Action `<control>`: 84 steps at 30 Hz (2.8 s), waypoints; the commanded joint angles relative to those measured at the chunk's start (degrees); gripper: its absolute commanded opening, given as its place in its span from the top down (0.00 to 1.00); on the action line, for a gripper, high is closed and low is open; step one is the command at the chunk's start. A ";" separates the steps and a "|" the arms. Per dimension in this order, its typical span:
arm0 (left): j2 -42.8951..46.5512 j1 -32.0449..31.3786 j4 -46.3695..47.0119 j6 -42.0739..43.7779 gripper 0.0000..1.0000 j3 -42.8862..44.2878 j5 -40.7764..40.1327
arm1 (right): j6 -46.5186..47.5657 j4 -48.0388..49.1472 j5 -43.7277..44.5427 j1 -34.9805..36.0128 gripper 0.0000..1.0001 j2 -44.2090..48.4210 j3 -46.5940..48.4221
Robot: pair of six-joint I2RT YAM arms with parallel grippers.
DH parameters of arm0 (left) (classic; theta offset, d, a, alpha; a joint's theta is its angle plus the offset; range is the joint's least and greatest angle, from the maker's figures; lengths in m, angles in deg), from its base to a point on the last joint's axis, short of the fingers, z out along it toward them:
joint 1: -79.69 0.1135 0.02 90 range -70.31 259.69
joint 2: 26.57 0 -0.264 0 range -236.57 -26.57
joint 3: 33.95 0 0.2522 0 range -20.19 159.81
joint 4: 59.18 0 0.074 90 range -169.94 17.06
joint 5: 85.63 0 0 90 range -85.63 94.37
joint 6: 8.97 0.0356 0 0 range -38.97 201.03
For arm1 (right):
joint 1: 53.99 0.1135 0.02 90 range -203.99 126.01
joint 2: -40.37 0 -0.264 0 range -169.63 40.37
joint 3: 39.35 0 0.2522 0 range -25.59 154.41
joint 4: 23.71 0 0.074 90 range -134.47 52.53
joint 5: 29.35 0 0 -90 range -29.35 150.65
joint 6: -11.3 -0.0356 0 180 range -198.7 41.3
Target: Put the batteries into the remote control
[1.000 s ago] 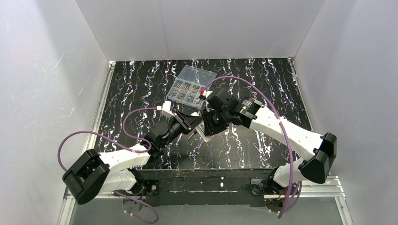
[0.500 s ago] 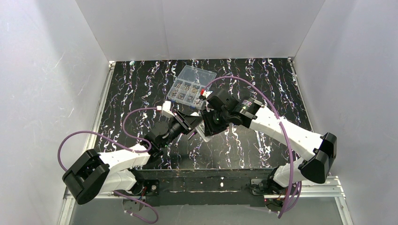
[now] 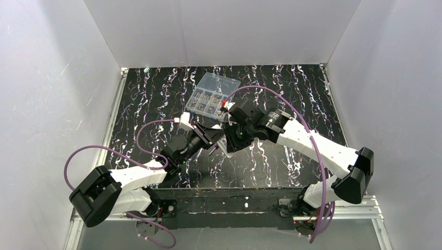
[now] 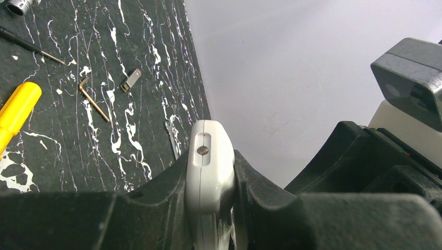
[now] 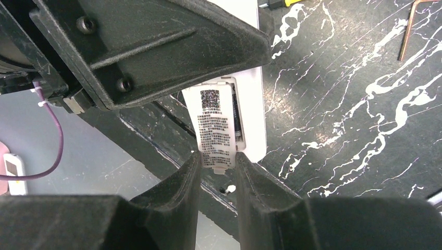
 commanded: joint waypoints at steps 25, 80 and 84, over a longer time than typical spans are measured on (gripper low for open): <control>1.83 -0.24 4.55 -0.29 1.00 1.35 -0.11 | 1.45 0.39 1.91 0.29 0.77 -1.45 2.47; 1.62 -0.22 4.52 -0.55 1.00 0.82 -0.17 | 1.06 1.37 0.42 0.46 0.56 -0.82 2.30; 1.63 -0.25 4.56 -0.56 1.00 0.81 -0.23 | 0.99 1.42 0.50 0.44 0.54 -0.74 2.25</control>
